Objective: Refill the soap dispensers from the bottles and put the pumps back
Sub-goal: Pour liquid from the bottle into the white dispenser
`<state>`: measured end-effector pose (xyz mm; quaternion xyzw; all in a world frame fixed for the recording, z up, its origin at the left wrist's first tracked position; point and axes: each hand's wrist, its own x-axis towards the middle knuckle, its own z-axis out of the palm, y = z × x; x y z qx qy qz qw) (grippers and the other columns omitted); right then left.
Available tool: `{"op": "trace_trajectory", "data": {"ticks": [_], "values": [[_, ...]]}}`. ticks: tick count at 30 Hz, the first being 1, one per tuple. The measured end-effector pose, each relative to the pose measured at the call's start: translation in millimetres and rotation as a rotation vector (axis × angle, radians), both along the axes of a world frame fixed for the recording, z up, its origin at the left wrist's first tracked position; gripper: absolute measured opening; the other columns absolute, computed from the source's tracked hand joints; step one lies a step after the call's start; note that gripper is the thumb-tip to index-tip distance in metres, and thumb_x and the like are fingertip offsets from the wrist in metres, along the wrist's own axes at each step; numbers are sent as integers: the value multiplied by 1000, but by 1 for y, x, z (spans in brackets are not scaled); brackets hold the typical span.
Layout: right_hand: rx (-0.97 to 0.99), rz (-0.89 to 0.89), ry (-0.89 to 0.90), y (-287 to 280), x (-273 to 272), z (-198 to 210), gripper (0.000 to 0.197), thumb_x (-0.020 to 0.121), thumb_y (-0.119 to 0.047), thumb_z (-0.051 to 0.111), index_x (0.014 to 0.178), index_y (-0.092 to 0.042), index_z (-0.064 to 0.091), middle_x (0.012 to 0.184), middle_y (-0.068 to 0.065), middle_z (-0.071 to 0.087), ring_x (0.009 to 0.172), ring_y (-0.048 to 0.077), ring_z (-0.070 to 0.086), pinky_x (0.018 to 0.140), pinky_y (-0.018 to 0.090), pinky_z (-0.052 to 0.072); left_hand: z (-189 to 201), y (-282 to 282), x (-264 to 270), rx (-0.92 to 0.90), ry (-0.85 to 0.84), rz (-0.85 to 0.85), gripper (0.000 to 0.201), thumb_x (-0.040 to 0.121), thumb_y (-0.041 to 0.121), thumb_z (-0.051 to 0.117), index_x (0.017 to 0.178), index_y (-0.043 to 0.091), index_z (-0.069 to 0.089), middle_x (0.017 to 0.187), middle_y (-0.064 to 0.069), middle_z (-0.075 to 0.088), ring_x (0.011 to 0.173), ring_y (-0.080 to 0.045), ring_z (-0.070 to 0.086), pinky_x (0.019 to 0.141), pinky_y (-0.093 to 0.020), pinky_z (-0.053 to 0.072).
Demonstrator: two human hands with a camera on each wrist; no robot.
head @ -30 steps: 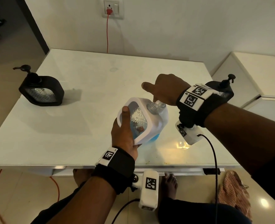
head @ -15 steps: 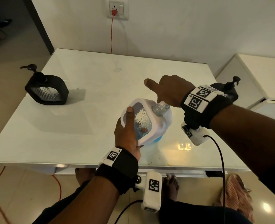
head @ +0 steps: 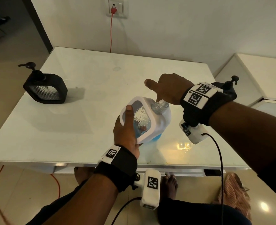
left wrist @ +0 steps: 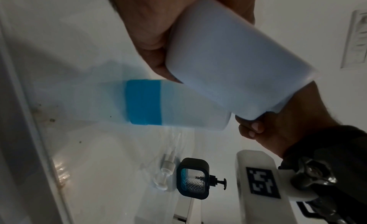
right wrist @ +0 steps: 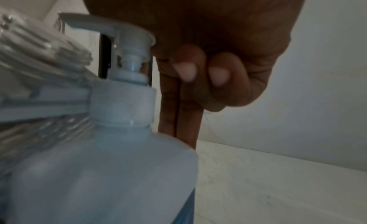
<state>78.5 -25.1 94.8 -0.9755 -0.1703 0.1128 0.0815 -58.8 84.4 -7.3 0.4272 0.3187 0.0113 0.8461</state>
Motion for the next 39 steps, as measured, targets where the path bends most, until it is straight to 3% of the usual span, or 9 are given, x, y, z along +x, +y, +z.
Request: {"op": "trace_trajectory", "data": {"ticks": [8, 12, 17, 20, 24, 27, 32, 36, 39], "values": [[-20, 0, -45, 1, 5, -4, 57, 92, -68, 42, 68, -18, 57, 93, 9, 69, 88, 31, 62, 88, 44, 53, -3, 0, 0, -2, 1, -3, 44, 98, 63, 56, 135, 40, 60, 128, 1, 71, 115, -28, 70, 80, -46, 66], [2, -25, -67, -1, 2, -6, 59, 93, -70, 39, 69, -19, 58, 92, 8, 70, 87, 29, 64, 88, 46, 54, -4, 0, 2, -8, 7, -12, 43, 99, 64, 56, 135, 41, 60, 129, 1, 71, 115, -28, 70, 74, -41, 65], [92, -9, 9, -5, 0, 0, 85, 92, -79, 30, 78, -7, 73, 79, 6, 73, 80, 25, 66, 81, 40, 51, -6, 0, 1, -7, -3, -27, 44, 99, 63, 56, 137, 40, 59, 131, 0, 70, 118, -29, 69, 85, -47, 65], [107, 3, 33, -5, 0, 3, 93, 89, -83, 26, 80, -5, 75, 75, 5, 73, 77, 23, 66, 79, 38, 48, -6, -1, 2, -2, -3, -27, 44, 100, 61, 56, 138, 40, 58, 132, 0, 70, 118, -29, 69, 82, -44, 65], [50, -5, -41, -4, -2, -1, 80, 93, -77, 33, 79, -9, 74, 78, 6, 71, 79, 25, 65, 85, 44, 54, -6, -1, 1, -26, 7, -7, 42, 100, 61, 56, 137, 39, 59, 130, 0, 71, 115, -28, 70, 73, -39, 64], [27, -24, -78, -2, -4, -2, 72, 94, -74, 36, 78, -13, 71, 80, 5, 69, 79, 27, 64, 85, 45, 55, -6, -1, 1, -22, 10, 10, 43, 99, 62, 57, 136, 40, 59, 129, 0, 71, 115, -28, 70, 75, -41, 65], [57, -17, -26, -3, -5, 0, 81, 90, -81, 33, 77, -11, 71, 76, 4, 70, 76, 24, 65, 82, 41, 54, -4, -3, -1, -25, 19, 16, 42, 99, 62, 56, 134, 39, 60, 125, 1, 72, 111, -26, 71, 68, -37, 64], [88, -12, 36, -1, -5, 7, 90, 86, -86, 29, 70, -7, 70, 61, 3, 65, 61, 20, 61, 67, 34, 46, -5, -4, -1, -14, 1, 9, 45, 98, 63, 57, 135, 39, 60, 128, 0, 71, 115, -28, 70, 79, -44, 66], [84, -14, 5, -1, -4, 3, 91, 86, -86, 29, 76, -7, 72, 67, 5, 68, 69, 23, 64, 74, 38, 51, -4, -3, 1, -32, -7, 20, 44, 96, 62, 59, 133, 39, 62, 128, 0, 72, 116, -29, 70, 80, -46, 66]]}}
